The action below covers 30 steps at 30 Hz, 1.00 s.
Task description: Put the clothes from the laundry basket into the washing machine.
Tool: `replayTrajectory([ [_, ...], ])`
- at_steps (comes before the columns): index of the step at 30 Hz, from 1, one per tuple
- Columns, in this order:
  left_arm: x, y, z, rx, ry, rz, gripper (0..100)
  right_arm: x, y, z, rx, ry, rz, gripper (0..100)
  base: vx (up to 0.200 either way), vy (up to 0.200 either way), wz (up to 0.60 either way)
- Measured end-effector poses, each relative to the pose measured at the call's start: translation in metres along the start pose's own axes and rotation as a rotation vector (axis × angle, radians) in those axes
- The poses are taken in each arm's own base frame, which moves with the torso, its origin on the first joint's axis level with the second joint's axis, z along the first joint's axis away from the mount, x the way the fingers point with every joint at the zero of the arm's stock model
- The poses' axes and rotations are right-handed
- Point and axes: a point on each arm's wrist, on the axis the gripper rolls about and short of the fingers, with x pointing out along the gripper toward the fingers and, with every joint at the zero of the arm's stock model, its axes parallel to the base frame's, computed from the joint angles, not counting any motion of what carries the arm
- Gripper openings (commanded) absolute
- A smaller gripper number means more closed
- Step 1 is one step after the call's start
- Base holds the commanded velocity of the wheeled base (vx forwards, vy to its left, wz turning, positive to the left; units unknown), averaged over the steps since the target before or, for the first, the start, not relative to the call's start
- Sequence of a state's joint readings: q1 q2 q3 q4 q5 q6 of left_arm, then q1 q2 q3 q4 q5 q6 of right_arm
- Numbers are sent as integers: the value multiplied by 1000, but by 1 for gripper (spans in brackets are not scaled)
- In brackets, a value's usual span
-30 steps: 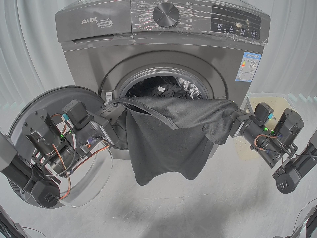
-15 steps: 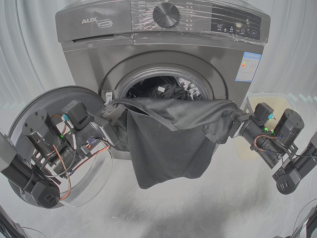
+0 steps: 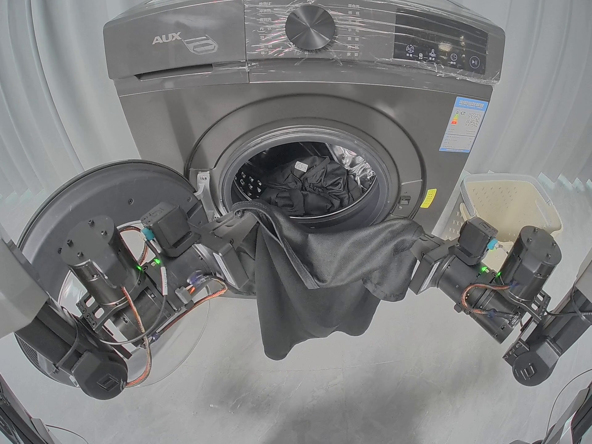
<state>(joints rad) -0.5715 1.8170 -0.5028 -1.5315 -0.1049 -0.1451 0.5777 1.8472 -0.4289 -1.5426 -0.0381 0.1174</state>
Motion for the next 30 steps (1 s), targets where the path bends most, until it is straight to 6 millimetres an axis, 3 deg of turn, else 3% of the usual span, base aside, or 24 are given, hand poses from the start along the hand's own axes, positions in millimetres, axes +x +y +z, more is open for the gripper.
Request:
replayTrajectory([
  [2, 3, -1, 0, -1, -3, 11, 0, -1, 3, -1, 4, 5, 7, 0, 0, 0, 0],
  [3, 5, -1, 0, -2, -1, 13, 0, -1, 5, -2, 7, 7, 13, 100, 0, 0, 0],
  [8, 16, -1, 2, -2, -12, 43, 0, -3, 13, -7, 16, 31, 41, 100, 0, 0, 0],
  [16, 33, -2, 5, -3, -52, 57, 0, -28, 18, -35, 6, 185, 67, 100, 0, 0, 0],
  [30, 42, -4, 6, -1, -69, 50, 0, -43, 23, -60, -6, 321, 100, 100, 0, 0, 0],
])
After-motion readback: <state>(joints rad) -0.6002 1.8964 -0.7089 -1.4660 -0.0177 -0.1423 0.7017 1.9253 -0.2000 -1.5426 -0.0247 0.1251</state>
